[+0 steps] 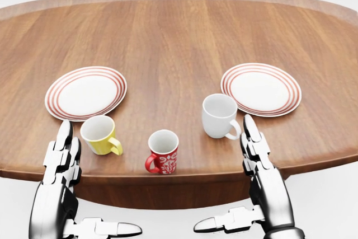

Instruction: Put the red mug on the left plate.

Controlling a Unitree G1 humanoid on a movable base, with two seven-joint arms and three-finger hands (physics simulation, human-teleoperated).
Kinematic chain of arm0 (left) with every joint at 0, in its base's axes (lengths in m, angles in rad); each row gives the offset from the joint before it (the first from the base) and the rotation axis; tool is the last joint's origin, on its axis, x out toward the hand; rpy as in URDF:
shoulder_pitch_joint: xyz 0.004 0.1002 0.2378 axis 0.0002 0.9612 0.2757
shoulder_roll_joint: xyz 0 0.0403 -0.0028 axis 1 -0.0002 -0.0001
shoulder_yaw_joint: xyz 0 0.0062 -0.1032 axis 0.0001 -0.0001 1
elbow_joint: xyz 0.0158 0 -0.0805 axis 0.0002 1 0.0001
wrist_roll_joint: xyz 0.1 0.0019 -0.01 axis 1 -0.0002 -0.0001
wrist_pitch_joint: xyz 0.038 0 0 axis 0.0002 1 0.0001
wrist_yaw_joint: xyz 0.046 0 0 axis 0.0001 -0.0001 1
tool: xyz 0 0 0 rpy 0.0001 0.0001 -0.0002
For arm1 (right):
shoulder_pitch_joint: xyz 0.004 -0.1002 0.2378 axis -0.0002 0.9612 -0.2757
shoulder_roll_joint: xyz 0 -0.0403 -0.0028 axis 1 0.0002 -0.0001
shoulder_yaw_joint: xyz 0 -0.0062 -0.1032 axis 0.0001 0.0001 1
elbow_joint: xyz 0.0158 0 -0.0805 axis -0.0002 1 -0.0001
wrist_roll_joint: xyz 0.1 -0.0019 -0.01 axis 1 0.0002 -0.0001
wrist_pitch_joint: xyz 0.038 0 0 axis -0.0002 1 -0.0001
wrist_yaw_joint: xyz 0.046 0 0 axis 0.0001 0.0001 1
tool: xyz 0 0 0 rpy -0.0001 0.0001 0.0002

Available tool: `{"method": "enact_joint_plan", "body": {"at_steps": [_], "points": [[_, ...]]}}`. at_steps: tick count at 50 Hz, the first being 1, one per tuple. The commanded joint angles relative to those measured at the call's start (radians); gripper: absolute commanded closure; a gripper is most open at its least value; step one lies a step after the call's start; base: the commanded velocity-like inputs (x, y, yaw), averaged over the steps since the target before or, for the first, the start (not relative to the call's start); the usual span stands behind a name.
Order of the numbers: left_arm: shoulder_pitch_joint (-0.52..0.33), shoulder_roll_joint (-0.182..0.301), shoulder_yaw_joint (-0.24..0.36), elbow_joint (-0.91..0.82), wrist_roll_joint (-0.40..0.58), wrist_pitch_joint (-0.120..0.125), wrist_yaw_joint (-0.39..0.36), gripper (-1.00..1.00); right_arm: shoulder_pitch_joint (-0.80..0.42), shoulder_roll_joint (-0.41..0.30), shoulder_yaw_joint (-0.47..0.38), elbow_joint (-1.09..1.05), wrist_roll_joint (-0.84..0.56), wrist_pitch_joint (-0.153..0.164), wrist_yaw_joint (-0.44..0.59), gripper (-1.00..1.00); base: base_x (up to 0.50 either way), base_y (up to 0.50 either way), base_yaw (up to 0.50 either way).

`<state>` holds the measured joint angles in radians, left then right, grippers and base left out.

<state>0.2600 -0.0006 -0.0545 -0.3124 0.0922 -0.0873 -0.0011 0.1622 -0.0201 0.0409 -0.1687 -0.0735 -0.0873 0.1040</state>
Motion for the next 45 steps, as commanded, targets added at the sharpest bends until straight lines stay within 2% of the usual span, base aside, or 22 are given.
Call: {"method": "enact_joint_plan", "body": {"at_steps": [1, 45], "points": [[0.003, 0.007, 0.000, 0.001, 0.001, 0.000, -0.001, -1.00, -0.025, 0.009, -0.003, 0.020, -0.005, 0.000, -0.002, -1.00, 0.18, 0.50, 0.00], [0.006, 0.008, -0.004, 0.003, 0.000, 0.000, -0.008, -1.00, -0.017, 0.009, 0.005, 0.017, -0.011, 0.000, 0.005, -1.00, 0.18, 0.50, 0.00]]}}
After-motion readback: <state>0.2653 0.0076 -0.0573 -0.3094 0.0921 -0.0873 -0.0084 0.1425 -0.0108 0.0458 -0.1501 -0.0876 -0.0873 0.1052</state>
